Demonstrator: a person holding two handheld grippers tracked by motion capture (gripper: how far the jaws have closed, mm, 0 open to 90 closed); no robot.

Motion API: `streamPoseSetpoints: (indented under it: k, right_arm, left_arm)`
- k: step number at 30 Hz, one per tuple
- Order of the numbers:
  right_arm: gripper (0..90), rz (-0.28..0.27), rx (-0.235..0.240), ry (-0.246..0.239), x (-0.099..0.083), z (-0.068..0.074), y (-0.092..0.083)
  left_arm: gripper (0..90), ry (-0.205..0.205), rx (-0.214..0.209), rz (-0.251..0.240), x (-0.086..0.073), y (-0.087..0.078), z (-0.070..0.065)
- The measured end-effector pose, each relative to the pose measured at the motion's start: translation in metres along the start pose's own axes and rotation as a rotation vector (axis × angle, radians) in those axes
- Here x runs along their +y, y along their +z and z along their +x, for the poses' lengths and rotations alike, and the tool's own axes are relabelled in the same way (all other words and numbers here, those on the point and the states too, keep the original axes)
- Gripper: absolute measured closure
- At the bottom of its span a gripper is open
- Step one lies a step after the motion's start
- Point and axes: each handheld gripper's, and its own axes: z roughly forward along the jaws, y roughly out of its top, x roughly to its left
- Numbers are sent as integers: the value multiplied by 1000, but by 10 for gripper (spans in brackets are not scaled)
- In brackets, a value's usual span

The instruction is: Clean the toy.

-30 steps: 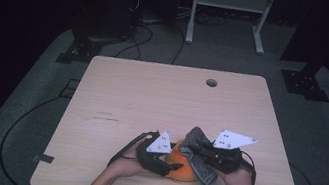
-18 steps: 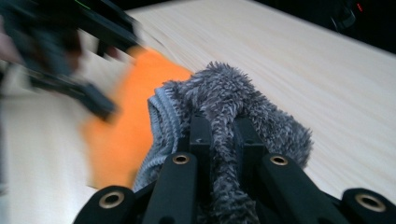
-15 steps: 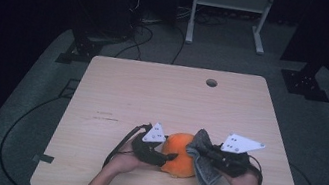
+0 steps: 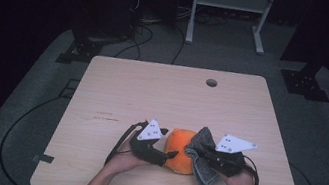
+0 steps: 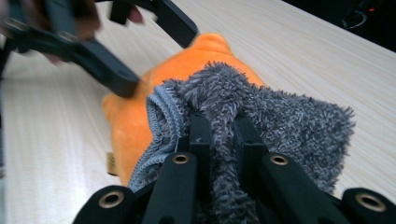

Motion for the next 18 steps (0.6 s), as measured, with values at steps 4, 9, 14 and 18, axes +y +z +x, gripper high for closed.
streamPoseSetpoints:
  k: [4, 9, 14, 18]
  right_arm:
    - [804, -12, -8, 14, -2, -5, 0]
    - [801, -6, -22, 9, -4, -7, -1]
    - [801, 43, -73, 31, -13, -18, -7]
    - [803, -2, -112, 34, -14, -18, -20]
  left_arm:
    - [264, 82, -42, 27, -3, 3, -6]
    - [337, 117, -1, 61, -3, 11, -13]
    - [348, 61, 24, 75, -7, 11, -8]
    - [345, 11, 66, 80, -8, 14, -3]
